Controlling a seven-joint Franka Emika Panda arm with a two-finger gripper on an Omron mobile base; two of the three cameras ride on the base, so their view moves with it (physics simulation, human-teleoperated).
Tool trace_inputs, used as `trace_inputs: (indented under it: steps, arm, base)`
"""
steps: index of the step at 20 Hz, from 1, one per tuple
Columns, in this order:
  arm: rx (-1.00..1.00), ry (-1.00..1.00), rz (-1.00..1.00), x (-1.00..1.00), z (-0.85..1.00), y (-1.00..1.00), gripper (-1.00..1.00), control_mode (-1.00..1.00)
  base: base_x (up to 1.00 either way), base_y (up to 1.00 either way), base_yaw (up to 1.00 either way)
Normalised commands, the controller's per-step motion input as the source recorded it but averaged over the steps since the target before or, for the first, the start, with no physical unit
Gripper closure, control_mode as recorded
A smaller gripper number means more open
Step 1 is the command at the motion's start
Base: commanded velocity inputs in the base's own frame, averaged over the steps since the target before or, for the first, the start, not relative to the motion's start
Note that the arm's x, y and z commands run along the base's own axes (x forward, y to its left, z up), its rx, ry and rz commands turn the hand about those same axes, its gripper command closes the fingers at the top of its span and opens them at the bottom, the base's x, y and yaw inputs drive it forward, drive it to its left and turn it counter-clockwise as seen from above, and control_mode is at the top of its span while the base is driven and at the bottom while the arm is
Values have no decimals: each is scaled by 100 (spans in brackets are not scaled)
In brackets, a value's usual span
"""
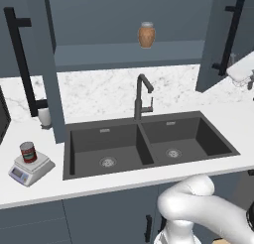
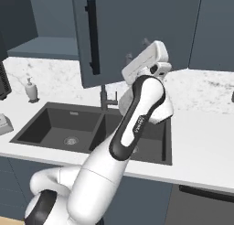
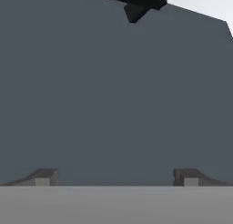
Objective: Pick the canned food and place it on the digital scale for weighing, and close the cabinet.
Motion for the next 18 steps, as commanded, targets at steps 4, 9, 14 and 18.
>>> trace_inputs:
  steps: [4,9,14,18]
  arm:
    - [-12,33,-59,55,0,33,-100,-100]
    - [-10,23,-50,86,0,46,-100,-100]
    - [0,16,-5,100,-8,37,-100,-100]
    - [3,8,0,94,-12,13,-100,-100]
  base:
    - [0,0,0]
    - [0,0,0]
    - [0,0,0]
    - [0,0,0]
